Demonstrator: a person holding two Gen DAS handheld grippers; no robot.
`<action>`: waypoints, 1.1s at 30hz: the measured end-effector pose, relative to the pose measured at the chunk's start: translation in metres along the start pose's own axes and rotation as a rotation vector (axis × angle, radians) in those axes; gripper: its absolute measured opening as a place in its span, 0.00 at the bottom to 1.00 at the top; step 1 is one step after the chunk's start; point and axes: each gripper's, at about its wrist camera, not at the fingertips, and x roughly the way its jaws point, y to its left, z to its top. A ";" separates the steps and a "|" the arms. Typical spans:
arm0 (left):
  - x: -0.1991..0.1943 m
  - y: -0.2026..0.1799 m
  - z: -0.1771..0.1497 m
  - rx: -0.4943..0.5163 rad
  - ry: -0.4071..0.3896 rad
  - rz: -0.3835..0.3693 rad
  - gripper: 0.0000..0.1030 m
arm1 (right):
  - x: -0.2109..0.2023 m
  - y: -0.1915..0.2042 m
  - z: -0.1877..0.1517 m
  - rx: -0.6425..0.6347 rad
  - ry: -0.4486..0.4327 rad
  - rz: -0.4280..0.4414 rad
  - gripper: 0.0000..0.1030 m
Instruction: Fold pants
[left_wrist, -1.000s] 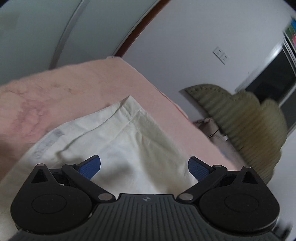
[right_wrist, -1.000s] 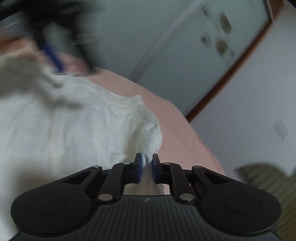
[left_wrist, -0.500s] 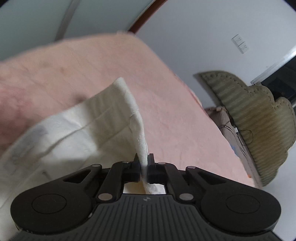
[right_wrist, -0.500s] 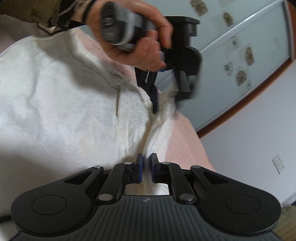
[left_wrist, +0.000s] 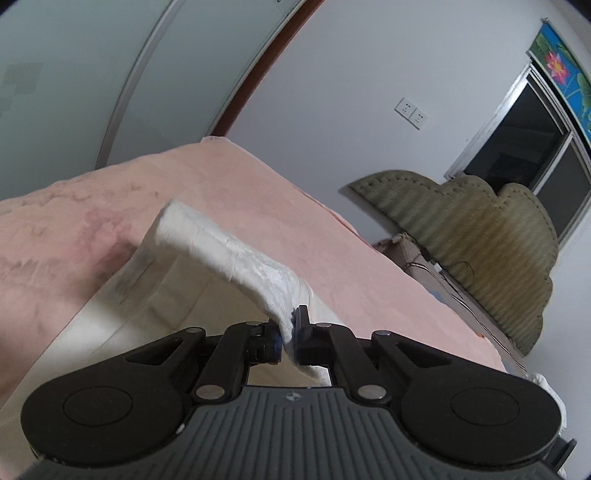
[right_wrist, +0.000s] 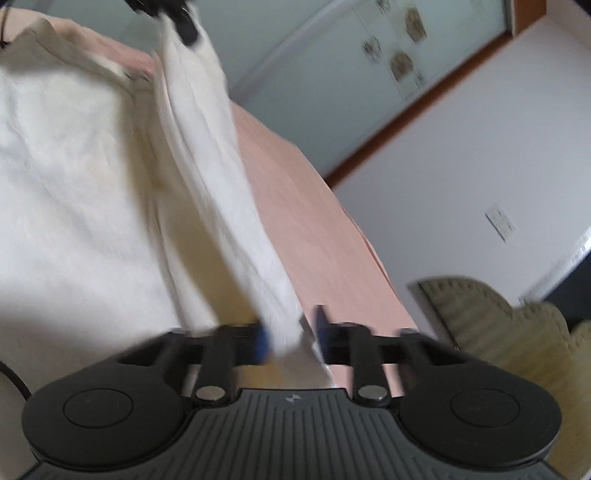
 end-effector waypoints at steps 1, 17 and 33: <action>-0.007 0.002 -0.003 0.009 0.000 0.004 0.05 | -0.007 0.003 0.001 -0.016 -0.006 -0.006 0.10; -0.079 0.051 -0.070 0.109 0.119 0.127 0.08 | -0.124 0.089 0.000 -0.089 -0.018 0.170 0.08; -0.106 0.017 -0.077 0.292 -0.027 0.370 0.37 | -0.142 0.094 -0.007 0.215 0.017 0.267 0.08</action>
